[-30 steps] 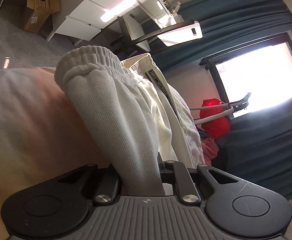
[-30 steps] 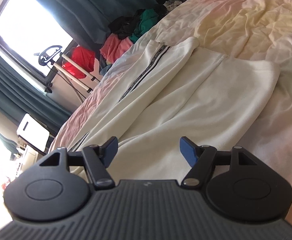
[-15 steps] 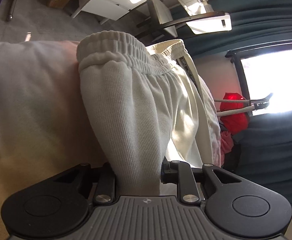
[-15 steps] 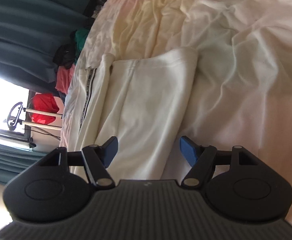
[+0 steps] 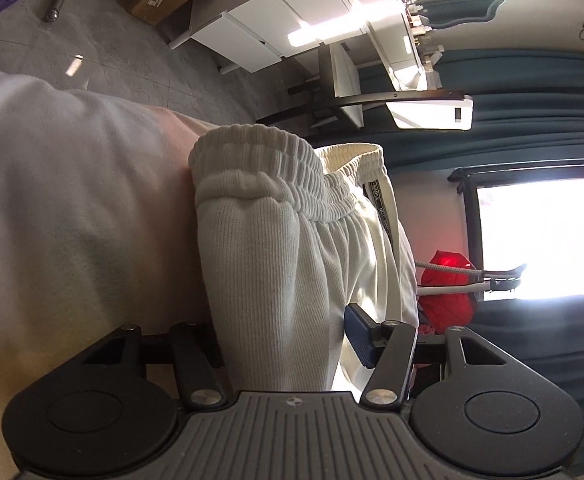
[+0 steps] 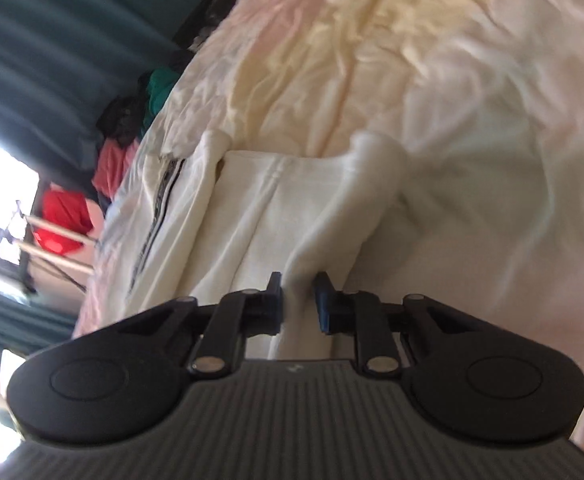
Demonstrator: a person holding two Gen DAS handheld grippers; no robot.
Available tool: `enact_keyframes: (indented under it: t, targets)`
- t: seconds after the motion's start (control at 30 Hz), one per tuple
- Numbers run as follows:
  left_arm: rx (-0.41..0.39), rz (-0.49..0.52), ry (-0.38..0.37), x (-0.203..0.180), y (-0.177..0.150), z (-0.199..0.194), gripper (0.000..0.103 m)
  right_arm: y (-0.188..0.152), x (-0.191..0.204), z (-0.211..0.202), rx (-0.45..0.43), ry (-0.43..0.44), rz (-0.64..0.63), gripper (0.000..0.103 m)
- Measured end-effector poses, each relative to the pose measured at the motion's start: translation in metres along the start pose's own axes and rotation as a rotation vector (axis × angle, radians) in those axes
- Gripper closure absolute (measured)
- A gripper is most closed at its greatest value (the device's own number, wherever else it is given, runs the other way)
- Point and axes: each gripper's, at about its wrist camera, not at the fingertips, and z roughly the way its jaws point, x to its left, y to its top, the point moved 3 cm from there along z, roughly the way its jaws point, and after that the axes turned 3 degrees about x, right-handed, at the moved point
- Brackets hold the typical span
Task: Fold clothes
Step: 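Grasp the leg hem with the right gripper while the left gripper holds the waistband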
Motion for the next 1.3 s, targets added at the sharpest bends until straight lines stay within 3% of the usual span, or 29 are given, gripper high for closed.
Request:
enact_keyframes:
  t: [0.07,0.2,0.47,0.53,0.6,0.73,0.87,0.97,1.17,1.3]
  targets:
    - [0.029,-0.013,-0.020,0.001,-0.002,0.003,0.045,0.002,-0.001,-0.005,-0.020,0.004,0.000,0.095]
    - [0.104,-0.044,-0.041,0.003,-0.012,0.006,0.045,0.007,-0.005,-0.021,-0.069,0.098,0.070,0.097]
    - [0.171,0.031,0.005,-0.007,-0.030,0.012,0.048,0.016,0.010,-0.058,-0.238,0.192,0.018,0.097]
    - [0.166,0.004,0.009,-0.002,-0.028,0.011,0.059,0.019,0.009,-0.061,-0.257,0.202,0.028,0.097]
    - [0.149,-0.035,-0.002,0.005,-0.026,0.009,0.085,0.020,0.006,-0.065,-0.264,0.213,0.048,0.097]
    - [0.125,-0.006,-0.034,0.002,-0.024,0.002,0.090,0.021,0.000,-0.070,-0.275,0.200,0.047,0.097]
    - [0.073,0.159,-0.078,-0.027,-0.030,-0.012,0.091,0.021,-0.005,-0.077,-0.289,0.185,0.015,0.097]
    - [0.050,0.203,-0.089,-0.036,-0.034,-0.018,0.092,0.021,-0.003,-0.080,-0.302,0.171,-0.023,0.097]
    - [0.023,0.192,-0.135,-0.046,-0.031,-0.023,0.092,0.021,0.008,-0.086,-0.334,0.182,-0.036,0.097]
    - [0.015,0.162,-0.163,-0.065,-0.025,-0.017,0.092,0.032,0.045,-0.085,-0.376,0.174,-0.131,0.097]
